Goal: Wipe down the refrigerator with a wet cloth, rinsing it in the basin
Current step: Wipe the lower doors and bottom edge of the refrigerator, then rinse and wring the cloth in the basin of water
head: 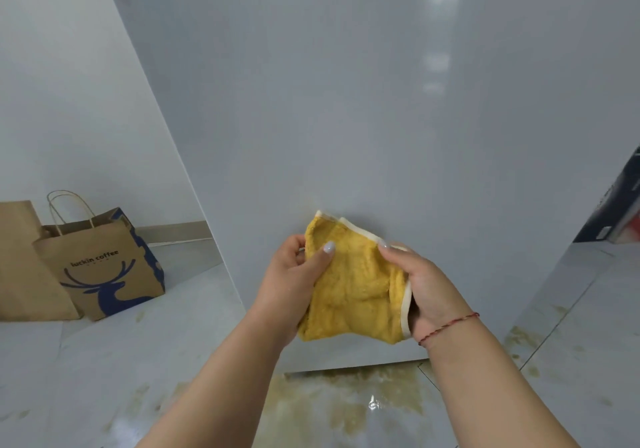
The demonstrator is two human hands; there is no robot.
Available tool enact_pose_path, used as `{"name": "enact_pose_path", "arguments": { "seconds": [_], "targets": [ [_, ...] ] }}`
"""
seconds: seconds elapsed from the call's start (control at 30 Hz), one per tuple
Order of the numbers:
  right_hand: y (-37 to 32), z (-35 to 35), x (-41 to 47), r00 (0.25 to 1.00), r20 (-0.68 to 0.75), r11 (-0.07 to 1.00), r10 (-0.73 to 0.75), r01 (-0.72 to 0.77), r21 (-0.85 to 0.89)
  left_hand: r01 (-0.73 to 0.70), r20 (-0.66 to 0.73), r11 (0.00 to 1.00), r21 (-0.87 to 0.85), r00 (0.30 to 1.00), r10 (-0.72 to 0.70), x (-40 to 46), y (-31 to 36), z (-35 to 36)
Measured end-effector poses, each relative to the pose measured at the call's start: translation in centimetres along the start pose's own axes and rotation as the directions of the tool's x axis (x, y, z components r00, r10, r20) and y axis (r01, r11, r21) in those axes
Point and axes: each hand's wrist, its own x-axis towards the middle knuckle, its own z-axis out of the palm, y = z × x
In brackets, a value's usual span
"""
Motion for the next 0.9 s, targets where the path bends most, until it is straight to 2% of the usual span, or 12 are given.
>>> {"name": "enact_pose_path", "arguments": {
  "seconds": [0.13, 0.27, 0.4, 0.5, 0.63, 0.7, 0.77, 0.9],
  "targets": [
    [-3.4, 2.6, -1.1, 0.993, -0.115, 0.993, -0.034, 0.021, -0.115, 0.047, -0.019, 0.997, 0.067, 0.999, -0.046, -0.5, 4.1, 0.2],
    [-7.1, 5.6, -2.5, 0.981, -0.188, 0.971, -0.053, 0.007, -0.238, 0.143, -0.099, 0.989, 0.045, 0.985, -0.138, -1.2, 9.0, 0.6],
    [-10.8, 8.5, -3.7, 0.971, -0.211, 0.882, -0.111, -0.002, -0.471, 0.201, -0.116, 0.980, 0.005, 0.973, -0.199, -2.4, 14.3, 1.2],
    [-13.7, 10.7, -4.9, 0.955, -0.223, 0.733, -0.194, -0.010, -0.680, 0.206, -0.127, 0.979, 0.002, 0.971, -0.204, -3.5, 18.4, 1.8],
    [-17.4, 14.1, -7.0, 0.896, -0.233, 0.342, -0.377, -0.099, -0.934, 0.209, -0.160, 0.977, 0.026, 0.966, -0.203, -5.3, 23.4, 2.1],
    [-19.1, 16.8, -8.6, 0.845, -0.232, 0.244, -0.482, -0.125, -0.962, 0.221, -0.184, 0.974, 0.043, 0.960, -0.210, -6.5, 26.1, 1.8],
    [-20.1, 19.4, -10.0, 0.856, -0.233, 0.304, -0.461, -0.094, -0.948, 0.250, -0.193, 0.968, 0.033, 0.952, -0.239, -8.0, 28.0, 1.8],
    [-21.6, 24.5, -11.9, 0.958, -0.221, 0.618, -0.181, -0.064, -0.783, 0.333, -0.131, 0.937, -0.108, 0.929, -0.346, -10.4, 32.0, 0.4]
  ]
}}
